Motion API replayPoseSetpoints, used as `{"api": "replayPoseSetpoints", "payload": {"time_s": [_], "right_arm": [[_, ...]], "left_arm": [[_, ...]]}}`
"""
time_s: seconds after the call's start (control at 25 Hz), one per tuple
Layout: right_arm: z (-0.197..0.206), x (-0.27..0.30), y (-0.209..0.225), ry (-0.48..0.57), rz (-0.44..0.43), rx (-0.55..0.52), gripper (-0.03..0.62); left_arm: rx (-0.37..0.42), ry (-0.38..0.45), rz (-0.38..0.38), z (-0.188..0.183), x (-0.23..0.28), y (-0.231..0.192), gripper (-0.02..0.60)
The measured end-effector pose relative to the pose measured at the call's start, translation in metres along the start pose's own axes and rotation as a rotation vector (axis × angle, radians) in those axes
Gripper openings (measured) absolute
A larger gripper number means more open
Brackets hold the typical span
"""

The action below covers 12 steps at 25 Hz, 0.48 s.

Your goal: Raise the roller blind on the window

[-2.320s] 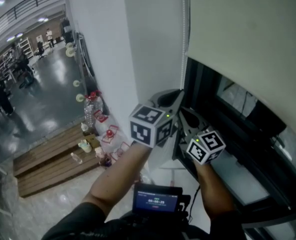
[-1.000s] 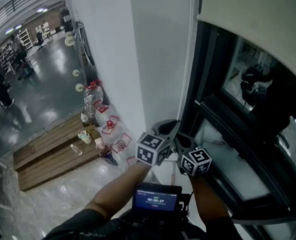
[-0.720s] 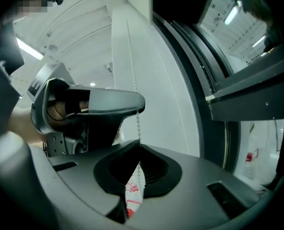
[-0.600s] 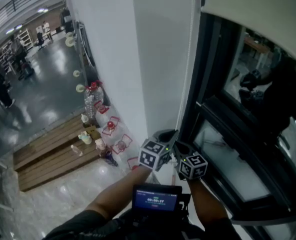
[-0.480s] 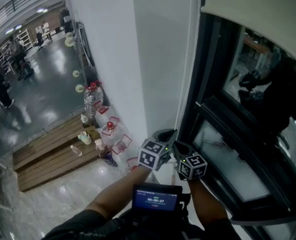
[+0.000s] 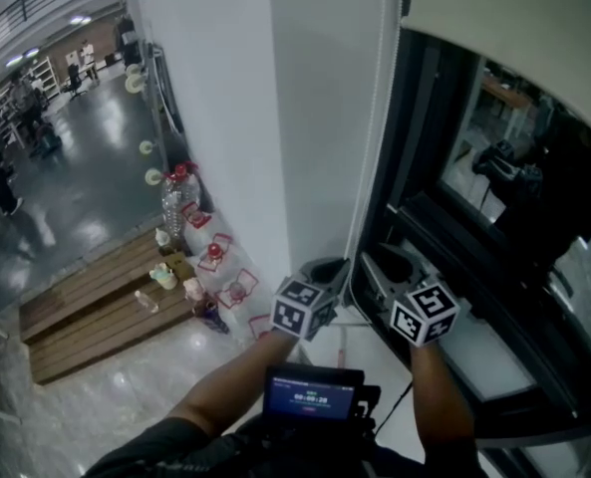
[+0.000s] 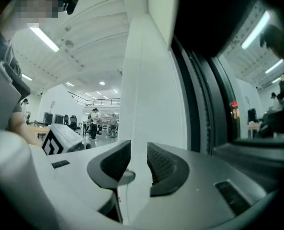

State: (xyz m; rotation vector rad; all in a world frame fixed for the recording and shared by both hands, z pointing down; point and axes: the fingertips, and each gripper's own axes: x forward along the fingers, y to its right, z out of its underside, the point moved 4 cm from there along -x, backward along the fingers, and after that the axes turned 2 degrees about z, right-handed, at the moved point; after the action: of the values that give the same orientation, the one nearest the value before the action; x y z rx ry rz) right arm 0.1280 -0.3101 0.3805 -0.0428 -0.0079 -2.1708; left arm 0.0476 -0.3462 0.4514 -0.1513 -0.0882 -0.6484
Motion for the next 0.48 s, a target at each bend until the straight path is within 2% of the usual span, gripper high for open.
{"api": "replayPoseSetpoints", "payload": {"time_s": [0.16,0.36,0.4,0.44,0.48], "right_arm": [[-0.056,0.016,-0.007,0.085,-0.074,-0.02,0.123],[-0.085,0.032,-0.011,0.129,-0.156,-0.034,0.116],[-0.087,0.035,-0.012,0.131,-0.161,-0.033,0.053],[-0.087,0.036,-0.012,0.133,-0.163,-0.033,0.022],[-0.087,0.037,-0.012,0.135,-0.163,-0.028,0.017]], "left_arm": [[0.002,0.002,0.023,-0.001,0.0,0.005,-0.005],[0.012,-0.004,0.026,-0.001,-0.002,0.007,-0.005],[0.01,-0.005,0.027,-0.001,-0.002,0.006,-0.005],[0.008,-0.005,0.028,-0.001,-0.002,0.006,-0.005],[0.009,-0.006,0.029,0.0,-0.002,0.005,-0.005]]}}
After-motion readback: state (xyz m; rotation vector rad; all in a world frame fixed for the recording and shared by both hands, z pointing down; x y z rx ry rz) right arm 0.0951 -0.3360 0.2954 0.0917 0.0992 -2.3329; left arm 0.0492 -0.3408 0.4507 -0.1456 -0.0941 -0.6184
